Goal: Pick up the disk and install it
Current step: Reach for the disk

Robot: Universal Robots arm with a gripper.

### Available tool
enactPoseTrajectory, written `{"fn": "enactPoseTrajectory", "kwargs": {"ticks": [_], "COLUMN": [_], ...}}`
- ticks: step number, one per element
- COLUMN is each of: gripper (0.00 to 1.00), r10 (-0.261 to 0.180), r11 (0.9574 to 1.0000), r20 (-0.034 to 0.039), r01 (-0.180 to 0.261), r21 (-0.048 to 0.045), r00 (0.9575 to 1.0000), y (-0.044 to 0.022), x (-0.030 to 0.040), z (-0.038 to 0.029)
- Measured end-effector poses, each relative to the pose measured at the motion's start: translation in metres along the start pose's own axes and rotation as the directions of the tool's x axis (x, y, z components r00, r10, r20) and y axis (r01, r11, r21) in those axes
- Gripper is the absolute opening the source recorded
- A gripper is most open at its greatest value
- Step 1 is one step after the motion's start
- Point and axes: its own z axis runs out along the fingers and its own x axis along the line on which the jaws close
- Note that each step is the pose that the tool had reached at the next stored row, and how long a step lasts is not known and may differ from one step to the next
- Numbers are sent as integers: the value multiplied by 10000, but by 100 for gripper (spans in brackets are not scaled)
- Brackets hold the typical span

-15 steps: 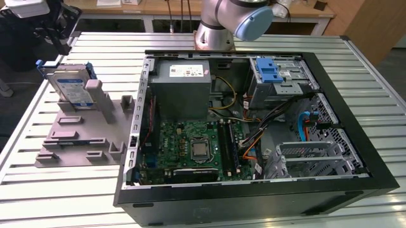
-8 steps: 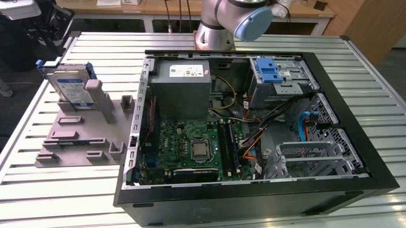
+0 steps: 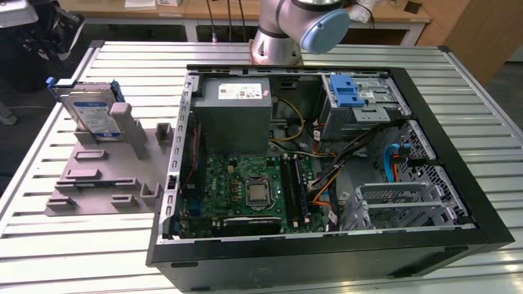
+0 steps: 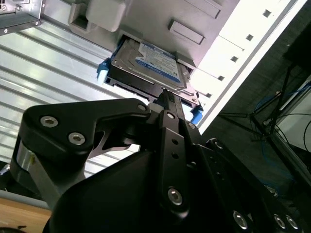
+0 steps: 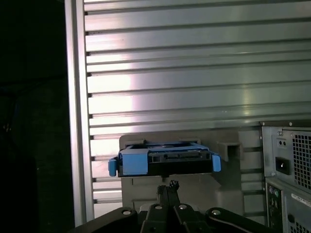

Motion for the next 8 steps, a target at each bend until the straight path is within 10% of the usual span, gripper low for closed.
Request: {"fn": "enactPoseTrajectory", "kwargs": {"ticks": [8], "gripper": [11], "r10": [0], "r11": [10000], "r20": [-1], "r01": [0], "r21": [0], "r00": [10000], "y": [4], "x": [158], "z": [25]}}
